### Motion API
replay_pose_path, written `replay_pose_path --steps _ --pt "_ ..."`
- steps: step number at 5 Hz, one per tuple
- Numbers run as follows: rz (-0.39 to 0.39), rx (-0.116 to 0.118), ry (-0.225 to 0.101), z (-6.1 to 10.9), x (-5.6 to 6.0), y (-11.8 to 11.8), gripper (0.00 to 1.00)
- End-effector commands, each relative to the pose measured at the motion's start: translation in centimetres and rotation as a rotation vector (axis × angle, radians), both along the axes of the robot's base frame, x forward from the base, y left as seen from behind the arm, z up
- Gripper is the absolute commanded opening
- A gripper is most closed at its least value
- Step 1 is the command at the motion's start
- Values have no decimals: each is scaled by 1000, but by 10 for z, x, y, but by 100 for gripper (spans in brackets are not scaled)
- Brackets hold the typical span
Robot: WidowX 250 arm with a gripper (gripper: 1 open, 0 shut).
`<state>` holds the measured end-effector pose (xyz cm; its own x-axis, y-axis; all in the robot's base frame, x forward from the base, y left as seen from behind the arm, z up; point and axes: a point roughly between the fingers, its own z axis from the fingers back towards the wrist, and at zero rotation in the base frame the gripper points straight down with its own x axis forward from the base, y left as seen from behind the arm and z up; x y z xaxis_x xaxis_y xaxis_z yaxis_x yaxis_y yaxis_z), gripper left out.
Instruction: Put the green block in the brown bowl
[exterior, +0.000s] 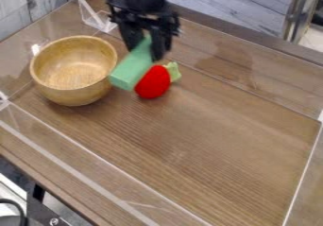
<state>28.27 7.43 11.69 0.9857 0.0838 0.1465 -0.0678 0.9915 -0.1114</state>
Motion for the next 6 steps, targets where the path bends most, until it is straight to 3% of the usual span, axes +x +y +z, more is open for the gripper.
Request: replay_pose_path --steps 1,2,4,6 --pt "55 31 -68 24 1 25 0" --pt "103 43 -67 28 -4 37 0" --pt "15 55 -59 22 0 62 0" --pt "134 66 -43 -7 5 82 0"
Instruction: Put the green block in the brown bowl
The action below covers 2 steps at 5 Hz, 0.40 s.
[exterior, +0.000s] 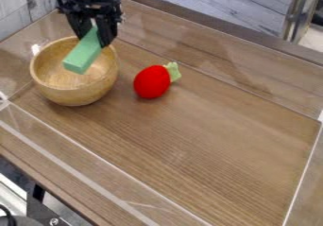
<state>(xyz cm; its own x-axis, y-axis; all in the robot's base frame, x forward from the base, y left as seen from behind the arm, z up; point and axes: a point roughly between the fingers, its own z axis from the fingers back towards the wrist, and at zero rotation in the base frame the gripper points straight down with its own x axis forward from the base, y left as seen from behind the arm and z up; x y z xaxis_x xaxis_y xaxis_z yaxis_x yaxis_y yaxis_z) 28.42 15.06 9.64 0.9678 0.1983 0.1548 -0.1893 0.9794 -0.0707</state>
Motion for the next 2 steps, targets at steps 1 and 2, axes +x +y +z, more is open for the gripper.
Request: replay_pose_path --steps 1,2 --pt "6 30 -37 6 5 18 0" --pt "-8 29 -42 3 7 28 0"
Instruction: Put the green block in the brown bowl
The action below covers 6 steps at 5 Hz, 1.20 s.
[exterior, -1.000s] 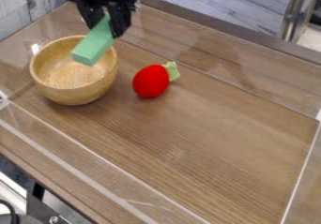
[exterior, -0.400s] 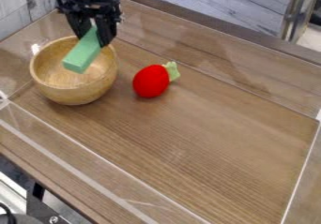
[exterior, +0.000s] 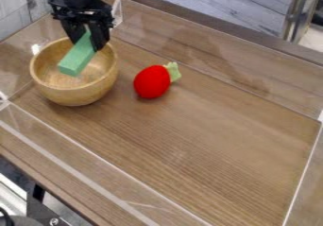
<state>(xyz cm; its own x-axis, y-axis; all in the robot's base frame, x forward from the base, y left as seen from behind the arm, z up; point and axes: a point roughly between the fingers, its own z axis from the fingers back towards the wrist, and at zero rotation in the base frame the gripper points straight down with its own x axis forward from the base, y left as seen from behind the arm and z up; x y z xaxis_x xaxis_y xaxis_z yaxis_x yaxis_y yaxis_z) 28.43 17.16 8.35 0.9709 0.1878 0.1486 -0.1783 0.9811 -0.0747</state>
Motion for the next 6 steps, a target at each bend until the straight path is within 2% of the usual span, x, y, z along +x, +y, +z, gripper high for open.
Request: replay_pose_path --steps 1,3,4,5,6 --pt "11 32 -50 26 7 5 0" --pt "34 25 -57 43 10 5 0" --pt "50 23 -55 45 11 8 0" --pt "52 20 -52 51 9 23 0" --pt "59 8 -42 54 4 14 0"
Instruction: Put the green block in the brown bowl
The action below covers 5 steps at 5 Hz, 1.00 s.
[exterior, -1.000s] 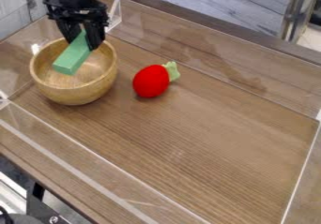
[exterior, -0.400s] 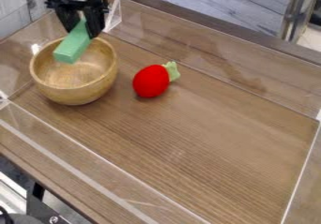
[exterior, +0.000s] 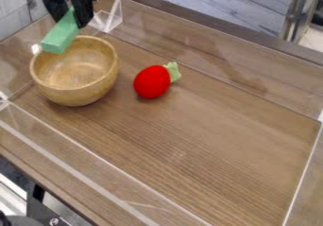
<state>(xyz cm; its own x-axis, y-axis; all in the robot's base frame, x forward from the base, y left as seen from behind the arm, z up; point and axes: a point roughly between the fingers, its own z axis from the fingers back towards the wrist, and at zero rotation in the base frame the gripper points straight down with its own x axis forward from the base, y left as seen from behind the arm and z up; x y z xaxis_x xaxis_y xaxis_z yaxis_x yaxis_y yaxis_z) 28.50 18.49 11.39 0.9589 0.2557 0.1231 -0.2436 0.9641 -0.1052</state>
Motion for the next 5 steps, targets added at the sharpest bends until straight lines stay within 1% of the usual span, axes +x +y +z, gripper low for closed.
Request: replay_pose_path --steps 1,2,3,5 --pt "0 33 -51 29 1 -8 100" --pt "9 9 -40 29 8 -11 100" --pt "15 -14 -23 26 16 -14 100" --pt "-72 -51 5 11 6 -26 100"
